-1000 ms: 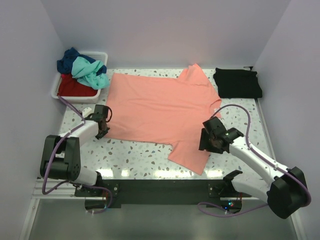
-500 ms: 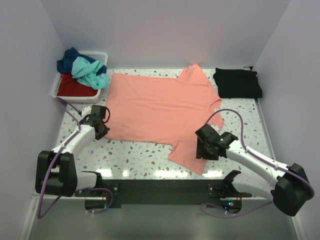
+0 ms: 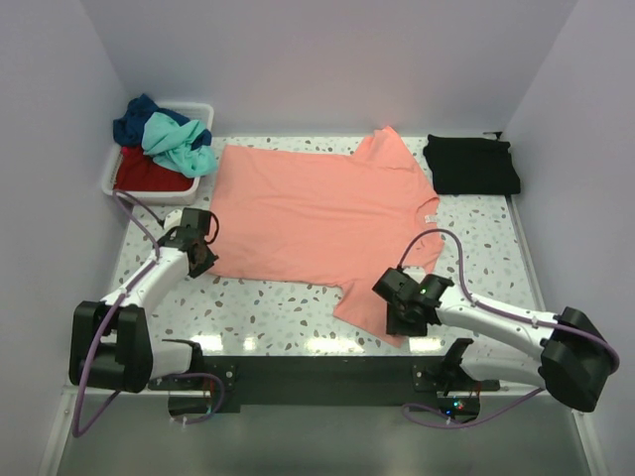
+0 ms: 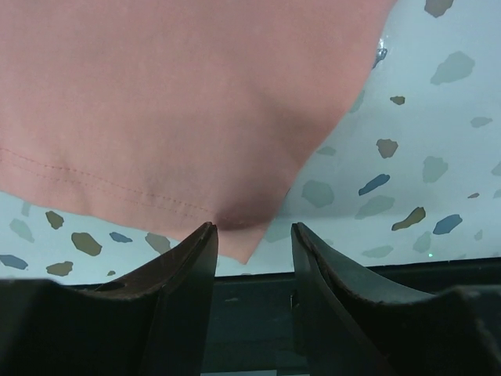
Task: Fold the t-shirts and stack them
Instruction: Fold the tshirt
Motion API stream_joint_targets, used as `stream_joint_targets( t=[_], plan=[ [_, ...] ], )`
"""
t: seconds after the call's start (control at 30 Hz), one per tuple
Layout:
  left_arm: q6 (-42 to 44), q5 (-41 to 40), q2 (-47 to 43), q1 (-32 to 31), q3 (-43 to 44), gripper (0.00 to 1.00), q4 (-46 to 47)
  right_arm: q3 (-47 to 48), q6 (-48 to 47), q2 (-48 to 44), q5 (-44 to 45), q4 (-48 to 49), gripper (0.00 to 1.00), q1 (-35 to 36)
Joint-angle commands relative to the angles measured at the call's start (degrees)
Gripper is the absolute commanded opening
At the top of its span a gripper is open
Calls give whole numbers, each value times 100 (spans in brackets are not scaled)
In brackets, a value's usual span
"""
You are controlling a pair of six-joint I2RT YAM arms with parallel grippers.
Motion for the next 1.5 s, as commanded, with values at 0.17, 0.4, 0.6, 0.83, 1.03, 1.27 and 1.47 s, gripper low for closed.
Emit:
stream_joint_targets(
  t=[0.17,0.4,0.6,0.83,1.03,1.27,1.47],
  plan=[
    [243,21,-107,-33,238,0,2,-247,239,204,127,375,47,39],
    [287,-6,-151,-33,325,0,-68,-300,133,547,-23,717,33,48],
    [296,-15,-195,-33,396,0,-121,-221,125,565,73,595,0,39],
    [366,-23,-546,-33,449,0,-340,112,318,100,521,-177,0,65],
    [410,-15,-1160,-50,422,0,-788,877,415,-182,1092,-1188,0,83],
    [199,-94,-1803,-226,492,0,-1446,1580,371,-384,1339,-1769,0,83],
    [-73,-128,-2023,-314,730,0,-1931,1967,423,-718,1541,-2331,0,92]
  ],
)
